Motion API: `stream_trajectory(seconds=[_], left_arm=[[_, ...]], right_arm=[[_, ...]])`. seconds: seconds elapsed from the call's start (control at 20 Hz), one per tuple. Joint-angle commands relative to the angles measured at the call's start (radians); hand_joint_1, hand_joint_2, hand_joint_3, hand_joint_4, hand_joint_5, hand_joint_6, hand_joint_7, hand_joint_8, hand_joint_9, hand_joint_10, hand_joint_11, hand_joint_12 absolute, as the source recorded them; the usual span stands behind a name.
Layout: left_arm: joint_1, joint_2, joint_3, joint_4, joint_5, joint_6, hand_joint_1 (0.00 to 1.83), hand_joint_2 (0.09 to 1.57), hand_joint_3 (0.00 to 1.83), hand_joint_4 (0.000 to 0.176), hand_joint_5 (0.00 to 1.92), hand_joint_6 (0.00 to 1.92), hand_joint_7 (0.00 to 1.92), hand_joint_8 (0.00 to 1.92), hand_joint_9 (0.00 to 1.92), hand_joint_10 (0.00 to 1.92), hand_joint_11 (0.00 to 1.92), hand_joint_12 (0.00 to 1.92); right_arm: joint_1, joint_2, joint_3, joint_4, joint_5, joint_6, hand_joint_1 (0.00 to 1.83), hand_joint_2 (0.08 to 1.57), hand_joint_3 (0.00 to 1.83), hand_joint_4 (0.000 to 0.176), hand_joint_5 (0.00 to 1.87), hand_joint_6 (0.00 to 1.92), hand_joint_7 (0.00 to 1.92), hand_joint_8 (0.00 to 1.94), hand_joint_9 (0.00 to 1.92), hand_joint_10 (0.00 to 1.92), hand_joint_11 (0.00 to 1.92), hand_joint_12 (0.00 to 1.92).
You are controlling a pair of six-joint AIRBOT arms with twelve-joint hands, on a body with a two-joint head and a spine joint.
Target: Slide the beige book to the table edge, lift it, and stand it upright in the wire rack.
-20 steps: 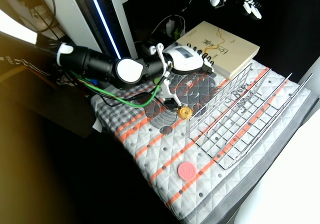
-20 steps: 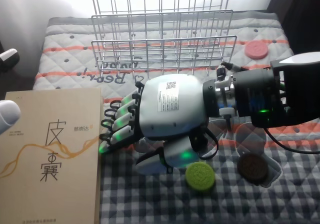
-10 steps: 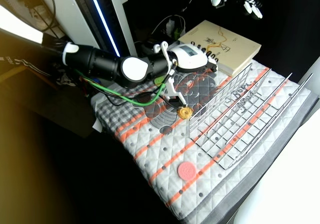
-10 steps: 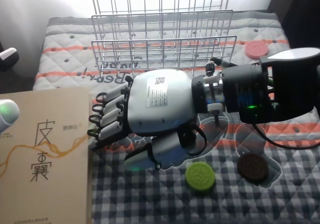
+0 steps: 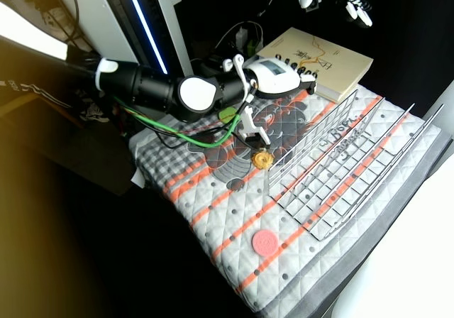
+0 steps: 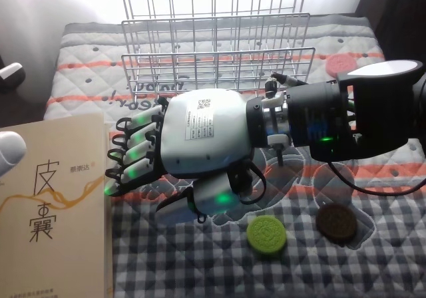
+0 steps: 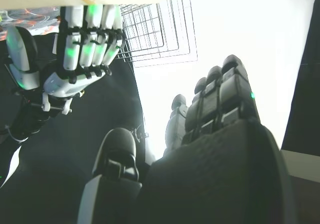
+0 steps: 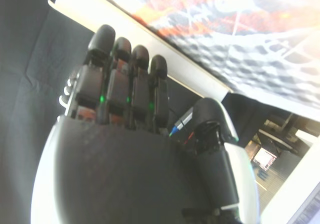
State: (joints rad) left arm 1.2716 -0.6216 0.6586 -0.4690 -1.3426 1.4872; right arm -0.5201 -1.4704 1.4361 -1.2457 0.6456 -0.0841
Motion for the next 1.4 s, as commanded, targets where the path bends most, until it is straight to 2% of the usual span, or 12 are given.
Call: stream_trajectory(seconds=[0.0, 0.3, 0.65, 0.7, 0.75, 0.85, 1.0, 1.1, 1.15, 1.25, 1.3, 1.35], left_arm=[[-0.006, -0.003, 0.003, 0.001, -0.132, -0.009, 0.00, 1.31, 0.00, 0.176, 0.06, 0.00, 0.00, 0.00, 0.00, 0.00, 0.00, 0.00], [-0.004, -0.004, -0.003, -0.006, -0.135, -0.014, 0.00, 1.32, 0.00, 0.159, 0.08, 0.01, 0.00, 0.00, 0.00, 0.00, 0.00, 0.00], [0.077, -0.003, -0.007, -0.048, -0.240, -0.125, 0.00, 1.35, 0.02, 0.171, 0.11, 0.02, 0.00, 0.00, 0.00, 0.00, 0.00, 0.00], [0.097, -0.003, -0.009, -0.066, -0.269, -0.145, 0.00, 1.37, 0.02, 0.143, 0.10, 0.01, 0.00, 0.00, 0.00, 0.00, 0.00, 0.00], [0.117, -0.005, -0.008, -0.079, -0.288, -0.170, 0.00, 1.37, 0.02, 0.143, 0.10, 0.01, 0.00, 0.00, 0.00, 0.00, 0.00, 0.00], [0.163, -0.012, -0.003, -0.110, -0.329, -0.238, 0.00, 1.39, 0.03, 0.077, 0.11, 0.01, 0.00, 0.00, 0.00, 0.00, 0.00, 0.00], [0.250, -0.026, 0.002, -0.167, -0.389, -0.345, 0.01, 1.44, 0.02, 0.043, 0.13, 0.00, 0.00, 0.00, 0.00, 0.00, 0.00, 0.00], [0.287, -0.039, 0.023, -0.194, -0.388, -0.430, 0.03, 1.44, 0.00, 0.040, 0.13, 0.00, 0.03, 0.01, 0.01, 0.00, 0.00, 0.00], [0.304, -0.052, 0.040, -0.204, -0.387, -0.483, 0.04, 1.41, 0.00, 0.019, 0.16, 0.00, 0.09, 0.01, 0.06, 0.01, 0.04, 0.03], [0.345, -0.083, 0.078, -0.231, -0.380, -0.603, 0.21, 1.36, 0.00, 0.000, 0.28, 0.01, 0.27, 0.01, 0.22, 0.02, 0.00, 0.55], [0.355, -0.092, 0.092, -0.238, -0.368, -0.637, 0.21, 1.36, 0.00, 0.000, 0.28, 0.01, 0.27, 0.01, 0.22, 0.02, 0.00, 0.55], [0.362, -0.099, 0.103, -0.241, -0.350, -0.663, 0.24, 1.25, 0.00, 0.022, 0.30, 0.00, 0.35, 0.01, 0.28, 0.02, 0.00, 0.58]], right_arm=[[0.014, -0.004, -0.003, 0.054, 0.064, -0.001, 0.00, 1.50, 0.00, 0.000, 0.43, 0.00, 0.43, 0.00, 0.41, 0.00, 0.21, 0.78], [0.006, 0.003, -0.026, 0.053, 0.058, 0.001, 0.00, 1.49, 0.00, 0.000, 0.44, 0.00, 0.44, 0.00, 0.41, 0.00, 0.13, 0.93], [-0.009, 0.116, -0.084, 0.051, 0.039, 0.017, 0.00, 1.49, 0.00, 0.000, 0.41, 0.00, 0.41, 0.00, 0.37, 0.00, 0.16, 0.73], [-0.010, 0.144, -0.099, 0.058, 0.039, 0.017, 0.00, 1.51, 0.01, 0.000, 0.39, 0.00, 0.40, 0.00, 0.36, 0.00, 0.13, 0.72], [-0.010, 0.173, -0.114, 0.073, 0.039, 0.016, 0.00, 1.51, 0.01, 0.000, 0.39, 0.00, 0.40, 0.00, 0.36, 0.00, 0.13, 0.72], [-0.013, 0.232, -0.139, 0.138, 0.068, 0.016, 0.00, 1.51, 0.00, 0.000, 0.41, 0.00, 0.42, 0.00, 0.38, 0.01, 0.14, 0.76], [-0.039, 0.318, -0.178, 0.338, 0.158, -0.065, 0.00, 1.48, 0.00, 0.000, 0.42, 0.00, 0.42, 0.00, 0.38, 0.00, 0.13, 0.73], [-0.077, 0.389, -0.225, 0.504, 0.240, -0.179, 0.00, 1.48, 0.00, 0.000, 0.45, 0.00, 0.47, 0.00, 0.43, 0.00, 0.24, 0.65], [-0.096, 0.416, -0.241, 0.566, 0.283, -0.206, 0.00, 1.48, 0.00, 0.000, 0.44, 0.00, 0.45, 0.00, 0.42, 0.00, 0.24, 0.57], [-0.146, 0.465, -0.277, 0.726, 0.388, -0.309, 0.00, 1.51, 0.00, 0.000, 0.42, 0.00, 0.46, 0.00, 0.48, 0.00, 0.34, 0.45], [-0.161, 0.484, -0.290, 0.767, 0.419, -0.346, 0.00, 1.51, 0.00, 0.000, 0.42, 0.00, 0.46, 0.00, 0.48, 0.00, 0.34, 0.45], [-0.174, 0.502, -0.304, 0.804, 0.450, -0.375, 0.02, 1.50, 0.00, 0.001, 0.40, 0.00, 0.50, 0.00, 0.50, 0.00, 0.35, 0.38]])
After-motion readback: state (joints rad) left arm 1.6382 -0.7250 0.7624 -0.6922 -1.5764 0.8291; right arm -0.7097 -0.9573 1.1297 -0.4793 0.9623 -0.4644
